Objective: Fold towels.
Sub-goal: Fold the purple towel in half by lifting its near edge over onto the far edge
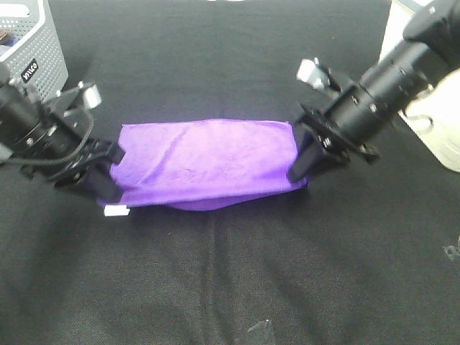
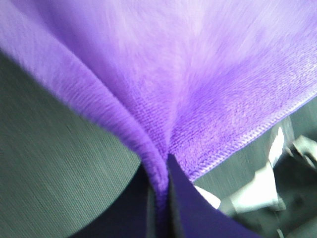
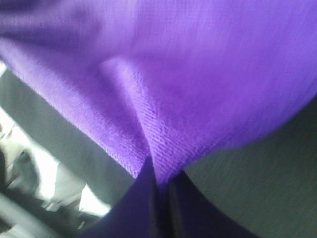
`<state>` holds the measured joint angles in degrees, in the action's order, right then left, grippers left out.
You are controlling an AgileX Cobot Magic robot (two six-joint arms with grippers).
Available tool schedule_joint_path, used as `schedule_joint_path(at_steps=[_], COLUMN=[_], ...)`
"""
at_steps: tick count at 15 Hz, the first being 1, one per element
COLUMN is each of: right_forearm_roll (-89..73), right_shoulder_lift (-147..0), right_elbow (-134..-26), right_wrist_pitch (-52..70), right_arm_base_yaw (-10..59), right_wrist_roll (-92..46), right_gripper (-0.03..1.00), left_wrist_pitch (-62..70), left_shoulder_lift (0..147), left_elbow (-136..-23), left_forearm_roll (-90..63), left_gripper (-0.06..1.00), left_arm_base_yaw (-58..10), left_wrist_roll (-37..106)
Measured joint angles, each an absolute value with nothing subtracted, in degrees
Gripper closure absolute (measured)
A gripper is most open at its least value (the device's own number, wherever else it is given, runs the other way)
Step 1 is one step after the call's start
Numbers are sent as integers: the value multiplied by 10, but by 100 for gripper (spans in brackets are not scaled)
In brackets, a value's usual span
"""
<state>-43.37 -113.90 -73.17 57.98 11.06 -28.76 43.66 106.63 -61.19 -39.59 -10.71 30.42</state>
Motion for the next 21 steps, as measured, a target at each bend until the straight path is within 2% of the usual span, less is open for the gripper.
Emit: schedule_joint_path(at_steps=[5, 6, 10, 21], right_forearm_roll=[-401, -387, -377, -358], right_shoulder_lift=[-1235, -1267, -1336, -1372], right_elbow=[-908, -973, -1091, -1113], right_wrist_pitch=[575, 574, 575, 461], right_arm_base_yaw=[111, 111, 111, 111], right_wrist_roll=[-271, -257, -239, -229], right_gripper=[96, 96, 96, 96], left_wrist_pitch=[416, 415, 400, 312], left_shoulder_lift=[1150, 1166, 1228, 1280], left_elbow=[-768, -796, -867, -924], left_forearm_roll=[-388, -388, -388, -409], left_gripper=[94, 94, 94, 94], left_arm_base_yaw=[-107, -107, -107, -93], left_wrist_roll=[307, 307, 301, 305])
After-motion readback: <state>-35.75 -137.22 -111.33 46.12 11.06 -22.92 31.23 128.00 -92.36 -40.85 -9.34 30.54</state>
